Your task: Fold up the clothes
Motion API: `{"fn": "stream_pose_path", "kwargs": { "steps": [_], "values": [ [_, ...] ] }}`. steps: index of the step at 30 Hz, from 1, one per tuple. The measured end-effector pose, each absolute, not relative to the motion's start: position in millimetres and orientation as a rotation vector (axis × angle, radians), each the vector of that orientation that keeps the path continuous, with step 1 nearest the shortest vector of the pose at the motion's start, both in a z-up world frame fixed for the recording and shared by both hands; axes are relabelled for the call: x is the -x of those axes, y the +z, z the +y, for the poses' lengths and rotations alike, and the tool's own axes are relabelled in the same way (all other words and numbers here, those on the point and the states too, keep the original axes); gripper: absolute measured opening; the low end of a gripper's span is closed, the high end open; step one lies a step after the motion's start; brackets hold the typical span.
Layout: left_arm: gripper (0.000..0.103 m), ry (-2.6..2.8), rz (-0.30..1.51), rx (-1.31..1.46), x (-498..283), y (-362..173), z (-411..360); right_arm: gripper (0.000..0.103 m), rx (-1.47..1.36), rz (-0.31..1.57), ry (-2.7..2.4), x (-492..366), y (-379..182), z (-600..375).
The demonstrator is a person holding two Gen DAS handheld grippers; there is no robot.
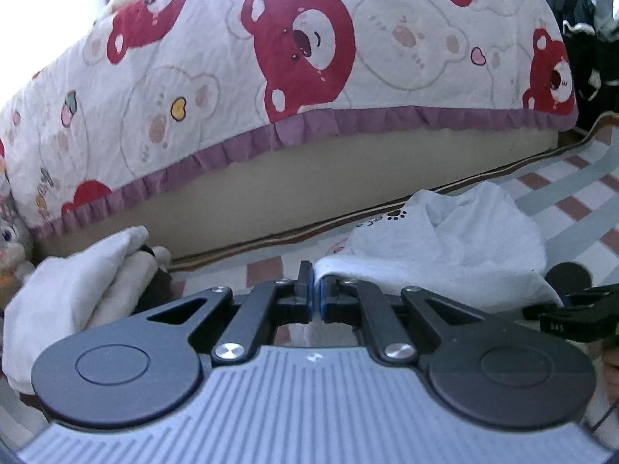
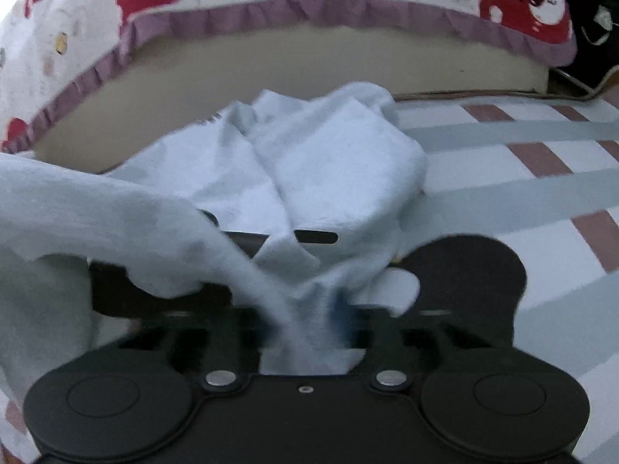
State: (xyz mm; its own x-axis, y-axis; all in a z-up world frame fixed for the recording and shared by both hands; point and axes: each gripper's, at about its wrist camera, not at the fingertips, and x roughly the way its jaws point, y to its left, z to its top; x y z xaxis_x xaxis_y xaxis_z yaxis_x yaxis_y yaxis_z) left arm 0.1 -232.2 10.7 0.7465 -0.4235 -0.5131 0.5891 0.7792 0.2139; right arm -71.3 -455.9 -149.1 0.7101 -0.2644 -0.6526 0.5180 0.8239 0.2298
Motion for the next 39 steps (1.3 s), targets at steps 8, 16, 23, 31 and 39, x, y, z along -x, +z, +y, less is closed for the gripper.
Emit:
{"fn": "stream_pose_path", "kwargs": {
  "steps": [8,16,23,31,39],
  "values": [
    [0.004,-0.541,0.522,-0.374,-5.2,-0.9,-221.5,0.013,-0.387,0.561,-0.432,107.4,-93.7,-456.9],
    [0.004,-0.542,0.497,-0.384,-3.5,2.7,-224.2,0.015,-0.311,0.68,-0.359,111.3,-101.5,-451.6],
    [0.004,-0.553,0.458,-0.398,-7.3,12.3,-237.1,0.049,-0.408,0.697,-0.398,113.8,-143.8,-462.5],
    [0.003,-0.539,0.46,-0.349,-12.9,6.4,-232.7,0.01,-0.438,0.341,-0.131,162.3,-119.2,-473.4],
    [0.004,-0.563,0.464,-0.288,-22.5,4.7,-223.0,0.024,-0.199,0.501,-0.327,136.0,-103.2,-467.3]
  ]
}}
